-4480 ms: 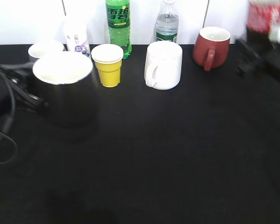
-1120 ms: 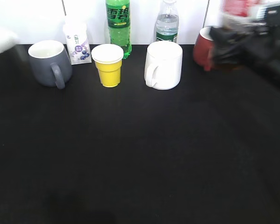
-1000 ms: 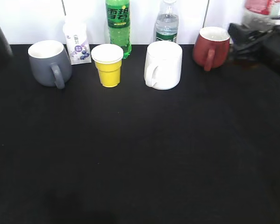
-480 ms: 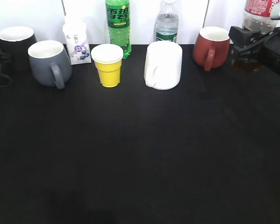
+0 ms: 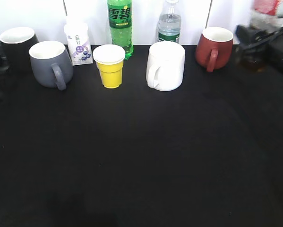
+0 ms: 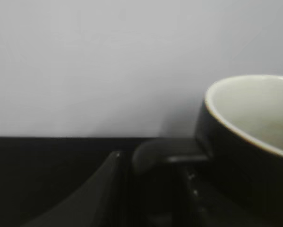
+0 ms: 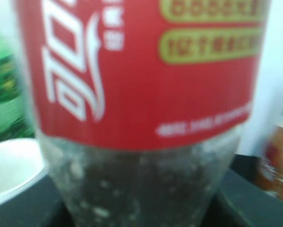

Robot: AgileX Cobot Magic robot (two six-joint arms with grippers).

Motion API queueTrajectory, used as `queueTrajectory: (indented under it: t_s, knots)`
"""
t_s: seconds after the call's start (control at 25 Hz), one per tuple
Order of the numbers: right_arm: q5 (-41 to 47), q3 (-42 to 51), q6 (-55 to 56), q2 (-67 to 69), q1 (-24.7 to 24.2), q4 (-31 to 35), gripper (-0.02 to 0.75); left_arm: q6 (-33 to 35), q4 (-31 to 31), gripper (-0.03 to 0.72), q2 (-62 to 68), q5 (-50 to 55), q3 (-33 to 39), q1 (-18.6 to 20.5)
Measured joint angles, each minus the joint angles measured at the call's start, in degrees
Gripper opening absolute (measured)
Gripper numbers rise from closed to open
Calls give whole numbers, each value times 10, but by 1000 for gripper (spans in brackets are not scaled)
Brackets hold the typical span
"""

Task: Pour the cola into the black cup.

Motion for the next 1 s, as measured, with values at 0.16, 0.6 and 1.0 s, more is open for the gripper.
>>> queueTrajectory:
  t_s: [0.16, 0.6, 1.0]
  knots:
    - [5, -58, -52, 16, -37, 46, 403, 0, -18, 276, -218, 37, 148, -6]
    - [-135, -151, -39, 280, -78, -2, 402, 0, 12, 276, -461, 264, 161, -71]
    - [-133, -78, -39, 240, -78, 15, 635, -7, 12, 276, -461, 272, 161, -73]
